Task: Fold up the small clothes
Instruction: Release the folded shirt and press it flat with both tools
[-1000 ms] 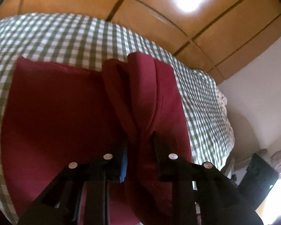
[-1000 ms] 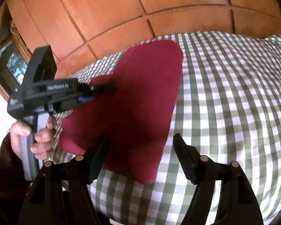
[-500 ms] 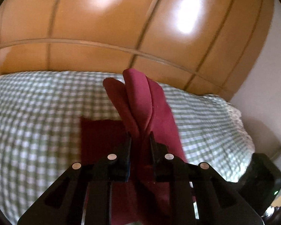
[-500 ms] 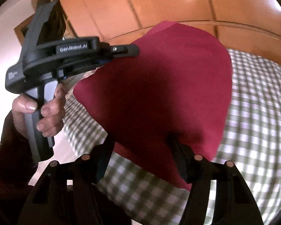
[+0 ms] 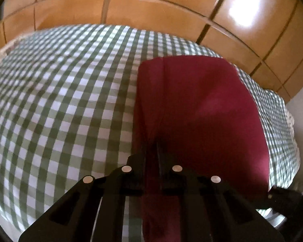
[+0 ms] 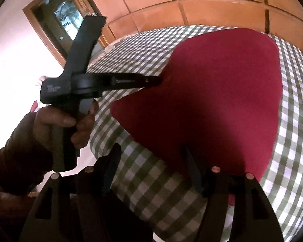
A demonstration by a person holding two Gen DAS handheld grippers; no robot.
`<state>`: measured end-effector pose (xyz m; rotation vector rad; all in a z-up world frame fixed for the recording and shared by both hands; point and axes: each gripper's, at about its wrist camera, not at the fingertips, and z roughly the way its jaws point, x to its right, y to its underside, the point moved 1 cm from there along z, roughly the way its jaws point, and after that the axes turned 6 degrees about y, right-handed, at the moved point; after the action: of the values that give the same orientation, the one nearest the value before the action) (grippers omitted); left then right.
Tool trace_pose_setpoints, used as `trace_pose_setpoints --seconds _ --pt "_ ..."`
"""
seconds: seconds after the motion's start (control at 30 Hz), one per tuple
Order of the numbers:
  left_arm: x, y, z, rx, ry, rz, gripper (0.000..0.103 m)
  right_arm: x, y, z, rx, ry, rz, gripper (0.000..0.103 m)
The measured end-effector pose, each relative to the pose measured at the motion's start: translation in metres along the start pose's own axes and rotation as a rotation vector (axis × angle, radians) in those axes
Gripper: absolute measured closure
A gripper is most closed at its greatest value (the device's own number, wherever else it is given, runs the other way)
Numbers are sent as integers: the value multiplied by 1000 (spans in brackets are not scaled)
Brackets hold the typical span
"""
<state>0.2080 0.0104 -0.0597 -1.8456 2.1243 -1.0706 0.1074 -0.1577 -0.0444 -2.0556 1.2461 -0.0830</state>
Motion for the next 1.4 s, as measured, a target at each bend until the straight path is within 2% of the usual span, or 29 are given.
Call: trace_pose_setpoints --seconds 0.07,0.17,0.23,0.33,0.43,0.53,0.57,0.67,0.73,0.8,0.87,0.97,1.07,1.1,1.13,1.17,1.33,1.4 --pt "0 -3 -8 9 32 -18 95 5 -1 -11 16 -12 37 39" --pt "-4 -13 -29 73 6 -51 95 16 -5 -33 71 4 82 36" --pt "-4 -22 -48 141 34 -69 95 29 -14 -43 107 24 113 35" --pt "12 -29 -60 192 62 -26 95 37 -35 -44 147 85 129 34" --pt "33 -34 -49 184 73 35 95 47 -64 -38 177 115 154 28" --pt "42 -27 -27 125 92 38 95 64 -98 -16 152 175 182 27" --pt "44 -21 -16 90 109 32 95 74 -109 -5 136 194 199 27" --pt "42 -1 11 15 88 33 95 101 -132 30 54 225 245 26" --pt "36 9 15 29 118 1 95 118 -138 54 -16 243 273 26" --pt "31 13 14 37 138 -30 95 134 -139 78 -58 234 302 23" --pt "29 14 14 41 147 -51 95 138 -137 81 -35 215 292 19" --pt "33 12 13 38 135 -41 95 132 -134 72 -5 241 262 19" --pt "37 5 2 58 108 -31 95 121 -128 46 60 304 228 17" --pt "36 4 -5 78 98 -37 90 115 -124 32 99 313 210 16" --pt "35 3 -11 98 96 -46 77 109 -121 22 127 313 192 16" --pt "34 3 -14 110 100 -53 71 101 -114 10 153 312 167 16" --pt "30 11 -20 116 74 -57 71 61 -67 -25 193 258 57 16" --pt "33 17 -18 107 65 -48 71 47 -40 -29 179 279 4 17"
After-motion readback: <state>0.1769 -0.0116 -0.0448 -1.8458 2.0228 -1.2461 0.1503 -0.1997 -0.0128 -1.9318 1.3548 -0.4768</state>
